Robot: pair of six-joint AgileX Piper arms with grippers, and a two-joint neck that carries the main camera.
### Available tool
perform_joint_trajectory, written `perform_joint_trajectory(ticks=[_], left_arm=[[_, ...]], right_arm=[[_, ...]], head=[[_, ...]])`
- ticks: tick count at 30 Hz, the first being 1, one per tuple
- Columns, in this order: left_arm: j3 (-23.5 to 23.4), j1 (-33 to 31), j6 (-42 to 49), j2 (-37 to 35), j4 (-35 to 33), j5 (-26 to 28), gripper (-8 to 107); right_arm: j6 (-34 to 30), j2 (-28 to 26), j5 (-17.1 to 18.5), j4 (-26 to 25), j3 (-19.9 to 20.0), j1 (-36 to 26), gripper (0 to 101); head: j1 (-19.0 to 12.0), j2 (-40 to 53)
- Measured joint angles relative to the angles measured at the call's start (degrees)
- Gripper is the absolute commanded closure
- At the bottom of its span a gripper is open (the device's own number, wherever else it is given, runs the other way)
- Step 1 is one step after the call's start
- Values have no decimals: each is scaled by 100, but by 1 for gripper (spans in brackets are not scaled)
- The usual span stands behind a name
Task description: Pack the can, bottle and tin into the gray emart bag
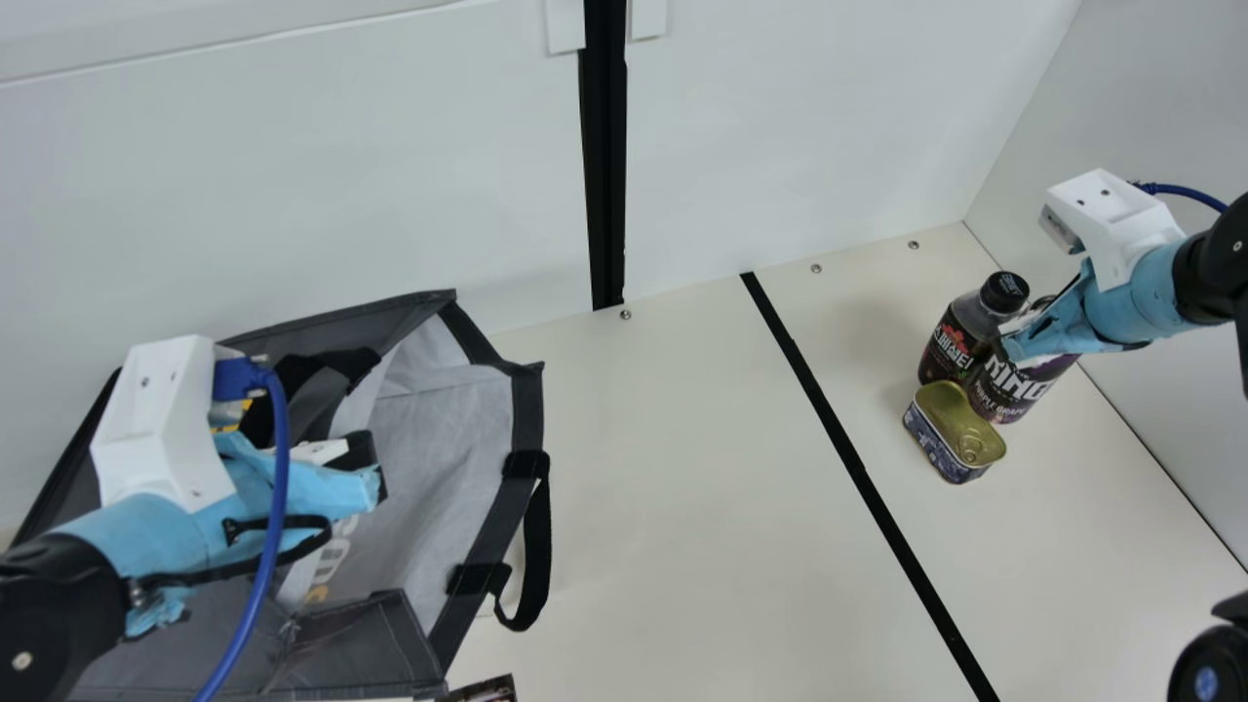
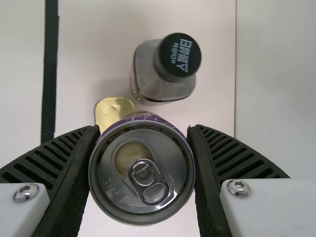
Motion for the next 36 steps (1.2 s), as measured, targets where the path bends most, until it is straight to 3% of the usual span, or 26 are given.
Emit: perform_joint_trajectory(ticks=[19,36], left_arm=[[0,0,0,0,0,0,89],[0,0,0,0,0,0,89]], right_arm=[[516,-942,206,-216,473,915,101],[1080,-1357,324,-475,669,2096,101]], head=[[0,0],[0,0]])
